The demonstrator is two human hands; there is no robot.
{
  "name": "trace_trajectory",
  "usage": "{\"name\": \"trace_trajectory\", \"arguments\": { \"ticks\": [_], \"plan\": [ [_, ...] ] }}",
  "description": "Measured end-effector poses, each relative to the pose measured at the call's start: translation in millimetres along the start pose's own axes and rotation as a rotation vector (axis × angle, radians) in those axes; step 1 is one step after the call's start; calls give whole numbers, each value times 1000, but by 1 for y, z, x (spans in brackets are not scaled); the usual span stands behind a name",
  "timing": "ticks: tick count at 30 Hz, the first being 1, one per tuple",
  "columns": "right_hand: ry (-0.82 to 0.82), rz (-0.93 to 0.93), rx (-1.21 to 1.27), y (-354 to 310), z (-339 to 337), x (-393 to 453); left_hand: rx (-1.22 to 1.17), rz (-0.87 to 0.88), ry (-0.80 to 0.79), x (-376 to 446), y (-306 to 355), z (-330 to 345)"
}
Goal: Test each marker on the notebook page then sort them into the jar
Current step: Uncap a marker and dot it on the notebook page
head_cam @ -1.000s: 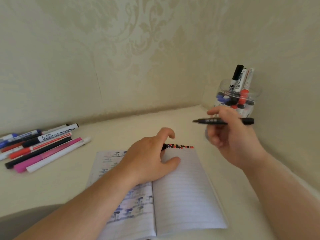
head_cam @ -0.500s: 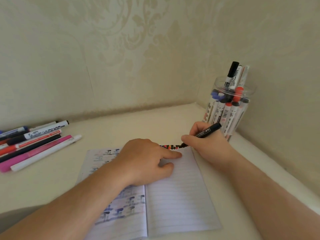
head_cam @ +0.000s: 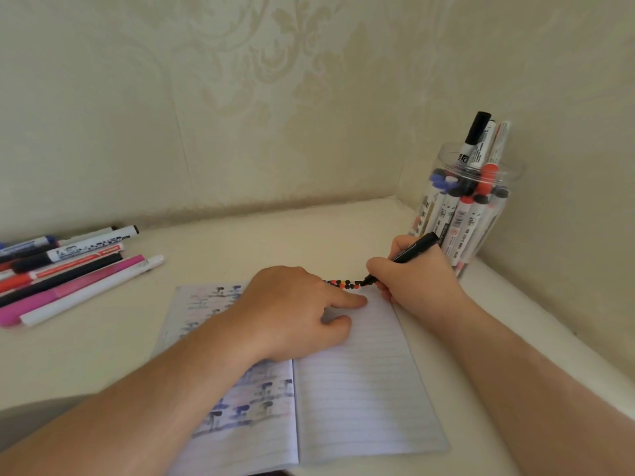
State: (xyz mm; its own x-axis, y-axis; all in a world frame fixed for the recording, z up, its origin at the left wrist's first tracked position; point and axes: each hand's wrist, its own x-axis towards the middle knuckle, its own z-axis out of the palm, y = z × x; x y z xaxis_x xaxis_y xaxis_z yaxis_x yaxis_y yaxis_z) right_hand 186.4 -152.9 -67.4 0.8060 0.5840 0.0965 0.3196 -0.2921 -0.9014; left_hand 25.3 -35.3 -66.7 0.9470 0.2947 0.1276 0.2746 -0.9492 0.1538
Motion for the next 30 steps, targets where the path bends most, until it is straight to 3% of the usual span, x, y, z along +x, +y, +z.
{"name": "trace_trajectory", "arguments": {
  "ticks": [7, 30],
  "plan": [
    [22, -37, -105, -2, 1, -2, -17, 0, -2, 0, -2, 2],
    [-15, 1, -3, -3, -2, -4, -31, 12, 11, 0, -2, 4]
  ]
}}
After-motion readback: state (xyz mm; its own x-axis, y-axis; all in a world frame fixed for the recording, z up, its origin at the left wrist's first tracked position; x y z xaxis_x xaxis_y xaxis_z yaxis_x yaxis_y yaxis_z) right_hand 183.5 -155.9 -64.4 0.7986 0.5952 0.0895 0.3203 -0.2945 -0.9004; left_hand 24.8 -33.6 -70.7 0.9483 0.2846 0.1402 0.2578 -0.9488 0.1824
